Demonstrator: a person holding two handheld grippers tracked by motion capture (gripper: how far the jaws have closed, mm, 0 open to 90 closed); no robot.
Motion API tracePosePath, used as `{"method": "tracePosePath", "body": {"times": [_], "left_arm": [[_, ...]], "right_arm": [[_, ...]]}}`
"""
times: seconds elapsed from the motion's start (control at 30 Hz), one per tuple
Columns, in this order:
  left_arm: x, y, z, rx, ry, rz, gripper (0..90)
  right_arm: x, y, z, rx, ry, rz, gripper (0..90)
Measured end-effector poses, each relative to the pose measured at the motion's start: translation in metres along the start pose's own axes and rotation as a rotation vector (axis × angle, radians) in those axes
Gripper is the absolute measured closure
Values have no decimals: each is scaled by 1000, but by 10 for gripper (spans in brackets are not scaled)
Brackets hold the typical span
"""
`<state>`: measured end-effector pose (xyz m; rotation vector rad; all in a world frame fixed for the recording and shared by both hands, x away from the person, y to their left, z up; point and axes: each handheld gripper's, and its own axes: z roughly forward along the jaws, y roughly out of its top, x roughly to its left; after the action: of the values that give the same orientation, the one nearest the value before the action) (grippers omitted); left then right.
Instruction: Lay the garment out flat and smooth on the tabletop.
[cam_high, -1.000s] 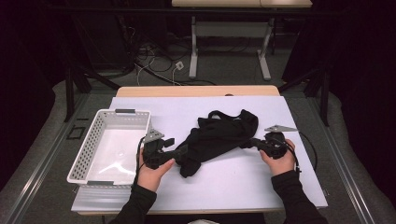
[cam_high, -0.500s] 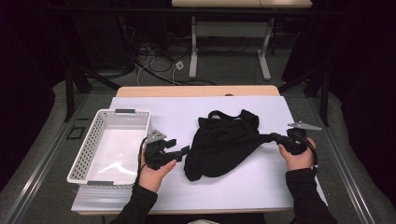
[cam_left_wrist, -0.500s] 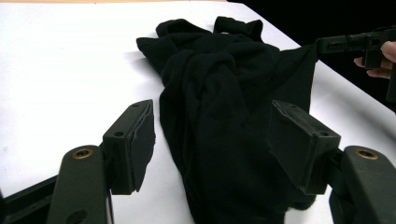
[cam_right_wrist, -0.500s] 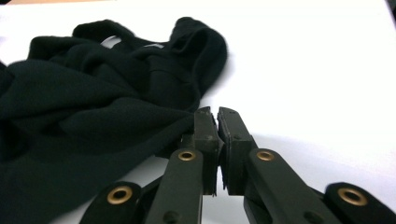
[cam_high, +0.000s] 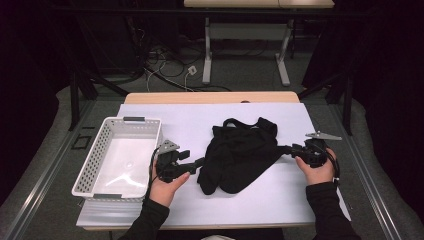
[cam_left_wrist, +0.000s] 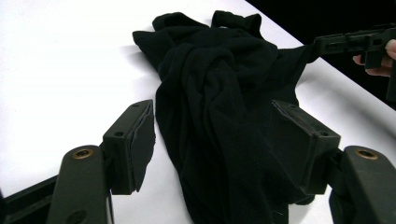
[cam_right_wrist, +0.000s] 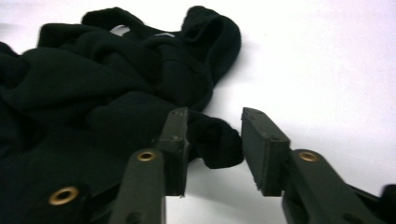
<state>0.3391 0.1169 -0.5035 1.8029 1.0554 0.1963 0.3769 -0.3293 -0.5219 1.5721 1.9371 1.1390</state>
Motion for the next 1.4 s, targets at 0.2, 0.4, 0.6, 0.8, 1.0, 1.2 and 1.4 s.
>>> {"method": "tracePosePath", "body": {"times": [0.2,0.4,0.6,0.8,1.0,1.2,1.4], "left_arm": [[-1,0,1,-2,-7,-6,324],[0,1,1,2,-8,-5,323],[0,1,2,12,2,-9,323],[-2,2,2,10,5,-12,321],[-5,3,-3,2,14,-2,303],[-5,1,-8,-1,9,-10,271],[-5,-4,-12,10,19,-5,235]], "right_arm": [[10,-1,-6,-8,12,-24,534],[22,-3,-9,-8,26,-69,524],[35,-1,-12,-27,43,-107,523],[46,-2,-15,-19,74,-127,521],[59,-9,-18,0,104,-149,482],[79,-13,-20,-28,147,-232,428],[98,-19,-17,-37,183,-279,343]]}}
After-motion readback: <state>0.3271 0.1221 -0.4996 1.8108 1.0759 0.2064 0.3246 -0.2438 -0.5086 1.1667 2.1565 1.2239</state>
